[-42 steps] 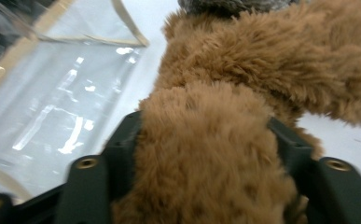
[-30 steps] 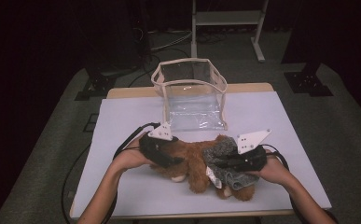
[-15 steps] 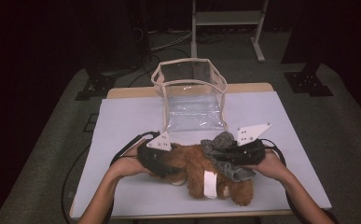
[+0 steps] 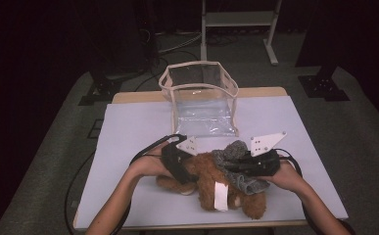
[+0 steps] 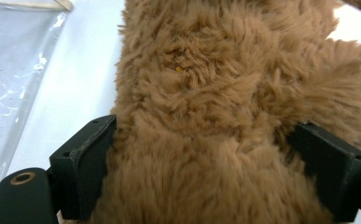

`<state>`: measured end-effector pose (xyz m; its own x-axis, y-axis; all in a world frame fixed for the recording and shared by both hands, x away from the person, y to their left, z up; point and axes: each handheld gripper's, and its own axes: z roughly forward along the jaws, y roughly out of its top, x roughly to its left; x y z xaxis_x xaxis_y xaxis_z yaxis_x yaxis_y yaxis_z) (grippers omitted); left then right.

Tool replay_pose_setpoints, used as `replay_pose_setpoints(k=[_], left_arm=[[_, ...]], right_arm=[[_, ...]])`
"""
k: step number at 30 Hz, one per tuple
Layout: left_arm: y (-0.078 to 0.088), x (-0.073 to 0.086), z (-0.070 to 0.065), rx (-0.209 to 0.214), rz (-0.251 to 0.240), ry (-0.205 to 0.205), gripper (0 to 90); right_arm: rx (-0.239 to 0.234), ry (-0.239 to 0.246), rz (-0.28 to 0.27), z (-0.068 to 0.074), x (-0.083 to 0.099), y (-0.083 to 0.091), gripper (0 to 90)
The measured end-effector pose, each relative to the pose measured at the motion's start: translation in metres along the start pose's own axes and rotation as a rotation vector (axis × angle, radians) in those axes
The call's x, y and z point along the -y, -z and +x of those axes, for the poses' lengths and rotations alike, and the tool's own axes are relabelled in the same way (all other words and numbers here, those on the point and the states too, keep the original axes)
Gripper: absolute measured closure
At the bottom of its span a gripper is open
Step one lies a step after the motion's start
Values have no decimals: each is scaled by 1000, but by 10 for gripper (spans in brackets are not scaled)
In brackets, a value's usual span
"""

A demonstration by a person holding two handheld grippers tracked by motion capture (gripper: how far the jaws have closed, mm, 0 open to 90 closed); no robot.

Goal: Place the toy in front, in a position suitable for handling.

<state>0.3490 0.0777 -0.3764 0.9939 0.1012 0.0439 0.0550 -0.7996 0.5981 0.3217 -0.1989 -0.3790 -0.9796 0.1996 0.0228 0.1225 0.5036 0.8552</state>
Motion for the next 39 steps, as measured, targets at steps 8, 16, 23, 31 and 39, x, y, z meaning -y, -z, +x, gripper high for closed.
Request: replay_pose_setpoints(k=[8,16,23,31,39], left_arm=[[-12,-7,0,-39,24,-27,298],[3,-14,9,-193,-64,-70,391],[9,-17,11,-294,-88,-91,364],[15,11,-7,-212,-136,-48,202],[17,23,-11,-203,-184,0,254]], right_arm=[[29,-2,2,-6,-2,3,797],[55,-13,-11,-27,-18,16,793],[110,19,-19,-39,-38,26,792],[36,26,-7,-15,-7,1,797],[78,117,24,10,-18,1,798]])
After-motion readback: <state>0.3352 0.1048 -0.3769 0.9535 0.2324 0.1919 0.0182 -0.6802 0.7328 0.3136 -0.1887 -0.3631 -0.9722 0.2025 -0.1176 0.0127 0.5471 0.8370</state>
